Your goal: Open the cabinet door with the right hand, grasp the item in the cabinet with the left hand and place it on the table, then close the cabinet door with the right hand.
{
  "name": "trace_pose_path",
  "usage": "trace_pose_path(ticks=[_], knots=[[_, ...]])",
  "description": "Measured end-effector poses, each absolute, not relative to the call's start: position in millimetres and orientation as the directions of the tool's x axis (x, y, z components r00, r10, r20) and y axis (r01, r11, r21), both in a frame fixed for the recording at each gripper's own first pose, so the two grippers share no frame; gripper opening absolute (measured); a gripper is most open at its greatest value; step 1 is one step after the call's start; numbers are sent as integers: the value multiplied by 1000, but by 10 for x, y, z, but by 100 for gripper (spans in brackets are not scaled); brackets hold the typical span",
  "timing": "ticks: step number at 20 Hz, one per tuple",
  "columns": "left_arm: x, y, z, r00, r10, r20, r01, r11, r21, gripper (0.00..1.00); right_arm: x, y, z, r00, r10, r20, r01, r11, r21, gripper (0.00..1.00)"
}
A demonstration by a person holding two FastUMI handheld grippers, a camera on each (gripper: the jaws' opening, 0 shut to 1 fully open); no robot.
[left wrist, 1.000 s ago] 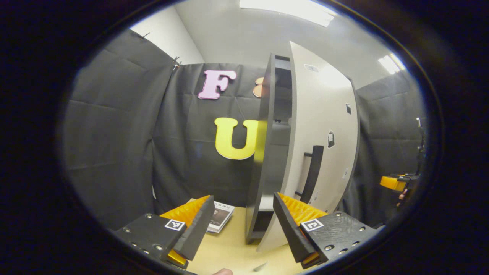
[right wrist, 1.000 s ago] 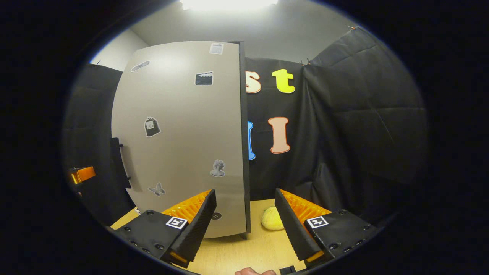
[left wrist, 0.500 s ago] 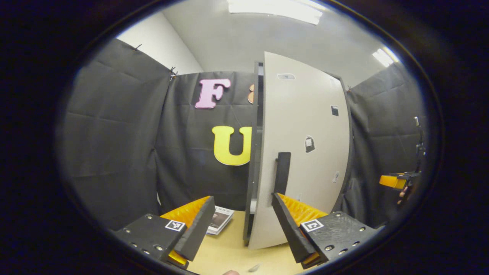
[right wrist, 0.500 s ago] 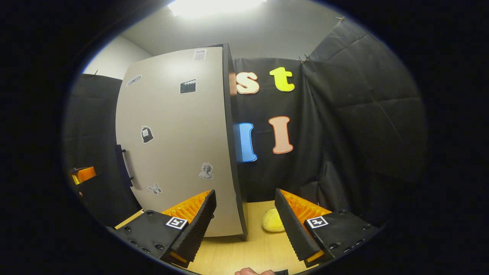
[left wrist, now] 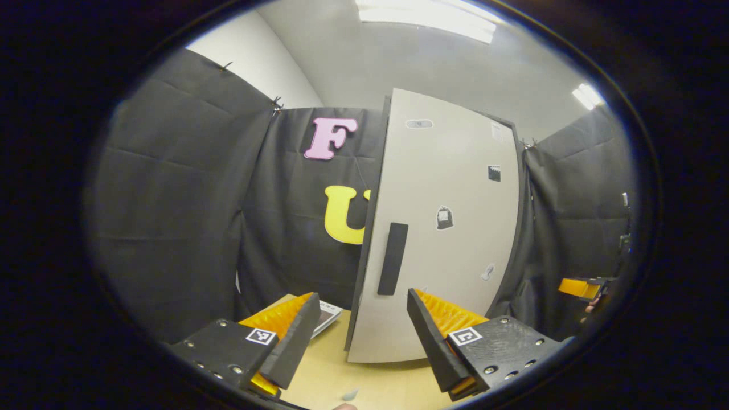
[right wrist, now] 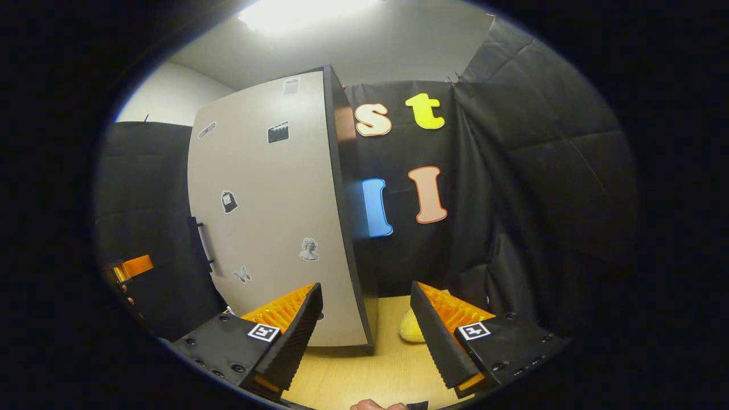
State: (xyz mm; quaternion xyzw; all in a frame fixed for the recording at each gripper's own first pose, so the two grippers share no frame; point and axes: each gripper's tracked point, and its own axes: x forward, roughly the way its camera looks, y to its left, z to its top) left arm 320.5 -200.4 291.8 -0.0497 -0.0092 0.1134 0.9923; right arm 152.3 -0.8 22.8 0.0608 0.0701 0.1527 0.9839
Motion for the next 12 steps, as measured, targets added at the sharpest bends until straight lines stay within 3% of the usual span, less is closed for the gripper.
trace_pose_path(ticks=[3,4,5,8,12], knots=[[3220,-2009,2932,977,214,17,-212,972,-98,94,1484,113,220,935,334,-118,-315,936,156,98],[3237,-2005,2909,979,205,13,-203,974,-99,94,1507,142,228,936,334,-114,-315,936,155,93],[3242,-1991,2894,980,199,12,-197,976,-96,94,1520,191,222,936,333,-115,-315,937,150,98],[3253,-1809,2827,982,186,22,-183,978,-101,92,1493,372,184,931,339,-136,-321,937,136,98],[3375,-1539,2496,995,84,-62,-92,986,-140,92,1437,541,245,946,299,-130,-287,953,101,98]])
